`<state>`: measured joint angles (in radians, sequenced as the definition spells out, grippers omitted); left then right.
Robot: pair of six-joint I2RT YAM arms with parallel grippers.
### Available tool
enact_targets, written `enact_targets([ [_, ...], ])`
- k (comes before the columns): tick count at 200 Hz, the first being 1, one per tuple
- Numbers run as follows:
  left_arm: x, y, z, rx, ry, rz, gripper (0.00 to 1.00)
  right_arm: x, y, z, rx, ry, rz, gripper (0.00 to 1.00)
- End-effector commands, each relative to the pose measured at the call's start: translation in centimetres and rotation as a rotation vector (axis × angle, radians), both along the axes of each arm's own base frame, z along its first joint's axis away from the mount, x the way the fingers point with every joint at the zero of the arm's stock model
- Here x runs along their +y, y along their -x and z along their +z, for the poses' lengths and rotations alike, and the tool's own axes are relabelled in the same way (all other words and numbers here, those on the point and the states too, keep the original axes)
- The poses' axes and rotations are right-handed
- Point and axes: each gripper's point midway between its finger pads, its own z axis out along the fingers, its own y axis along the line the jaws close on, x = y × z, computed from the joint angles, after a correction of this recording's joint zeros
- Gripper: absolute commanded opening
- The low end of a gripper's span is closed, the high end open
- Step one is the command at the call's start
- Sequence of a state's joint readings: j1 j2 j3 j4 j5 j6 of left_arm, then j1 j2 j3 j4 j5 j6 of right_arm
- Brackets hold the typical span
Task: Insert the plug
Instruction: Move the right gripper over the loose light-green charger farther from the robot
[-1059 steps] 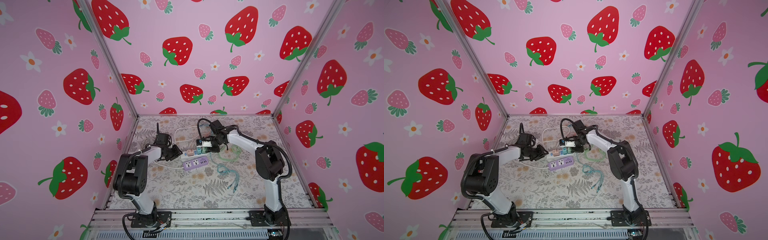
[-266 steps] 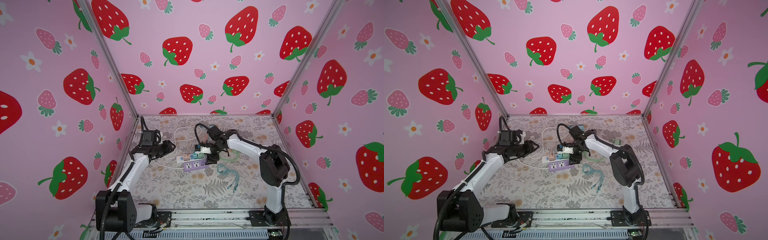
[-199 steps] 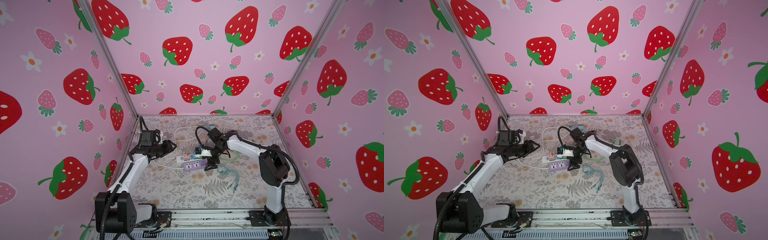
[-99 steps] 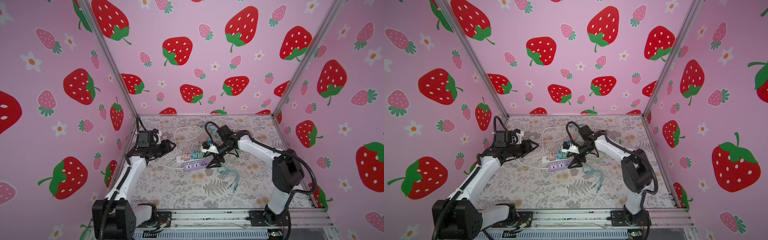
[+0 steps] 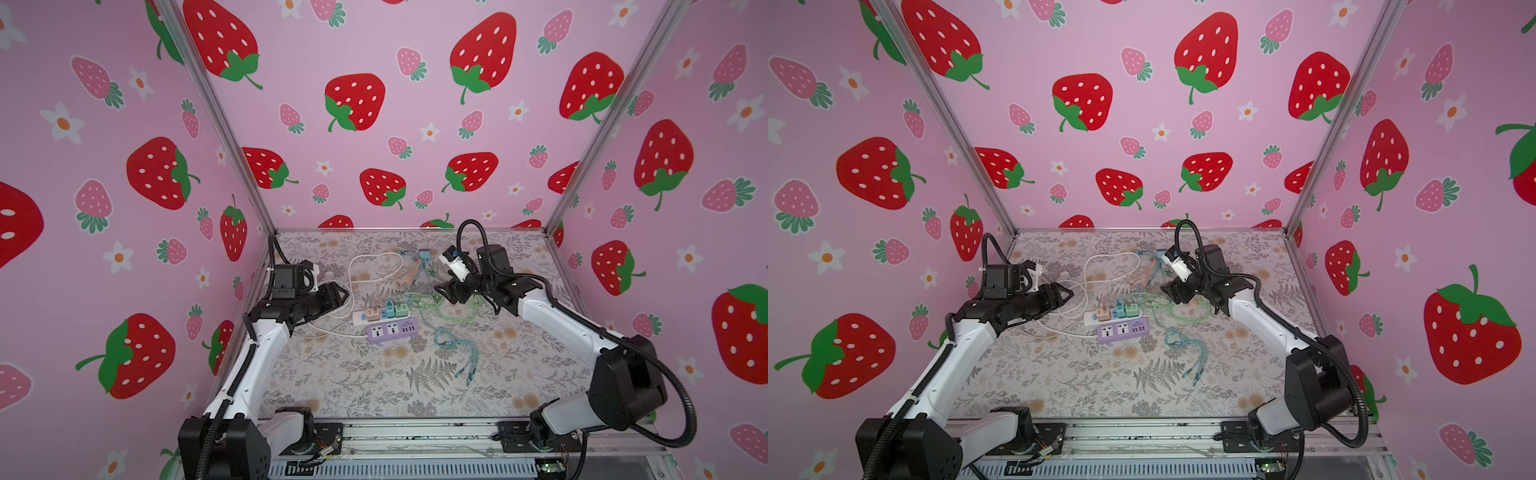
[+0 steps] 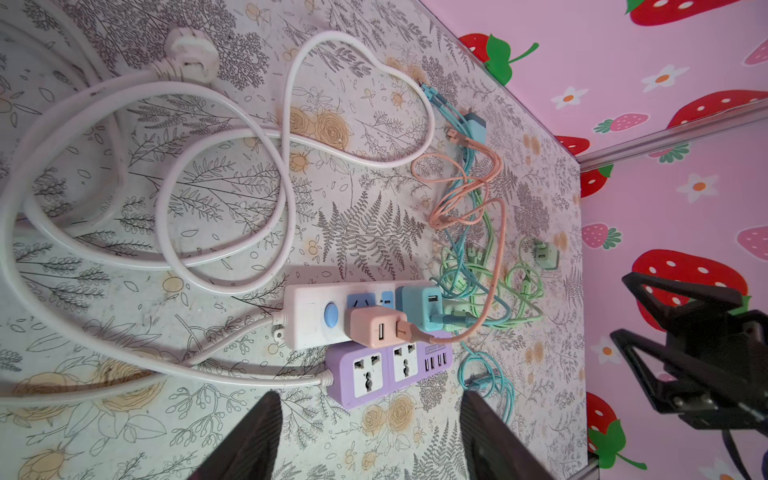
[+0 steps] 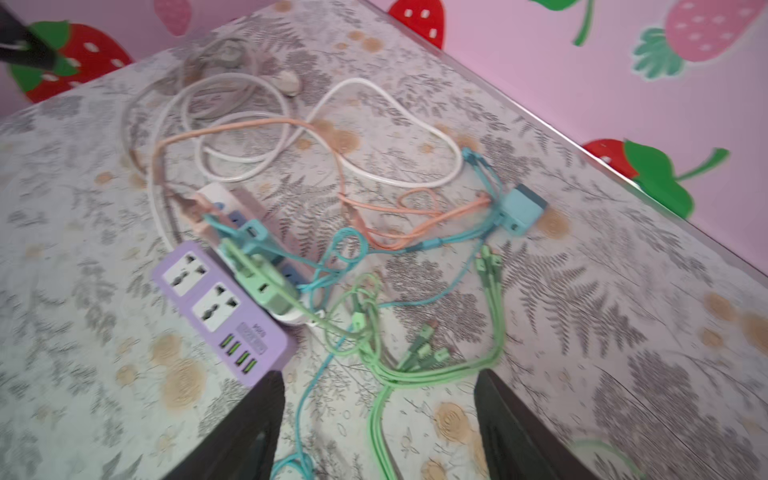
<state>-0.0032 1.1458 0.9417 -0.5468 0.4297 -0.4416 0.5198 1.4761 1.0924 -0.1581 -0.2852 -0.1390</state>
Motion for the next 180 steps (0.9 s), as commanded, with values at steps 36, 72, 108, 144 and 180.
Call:
enact_targets([
  [36, 0.3, 0.5, 1.7, -0.032, -0.031, -0.014, 0.70, -7.5, -5.0, -1.9, -0.009, 0.129, -0.385, 0.71],
  [72, 0.2, 0.8, 2.0, -0.037, -0.029, -0.025, 0.70, -10.6, -6.8, -4.9, 0.015, 0.281, -0.458, 0.70],
  [108, 0.0, 1.2, 2.3, -0.042, -0.029, -0.042, 0.70, -13.0, -8.5, -6.3, 0.010, 0.353, -0.454, 0.71],
  [144, 0.0, 1.6, 2.7, -0.050, -0.038, -0.049, 0.69, -16.0, -10.5, -7.7, 0.049, 0.383, -0.492, 0.70],
  [180, -0.2, 1.7, 2.7, -0.052, -0.027, -0.060, 0.69, -17.5, -11.9, -9.9, 0.120, 0.356, -0.494, 0.69],
])
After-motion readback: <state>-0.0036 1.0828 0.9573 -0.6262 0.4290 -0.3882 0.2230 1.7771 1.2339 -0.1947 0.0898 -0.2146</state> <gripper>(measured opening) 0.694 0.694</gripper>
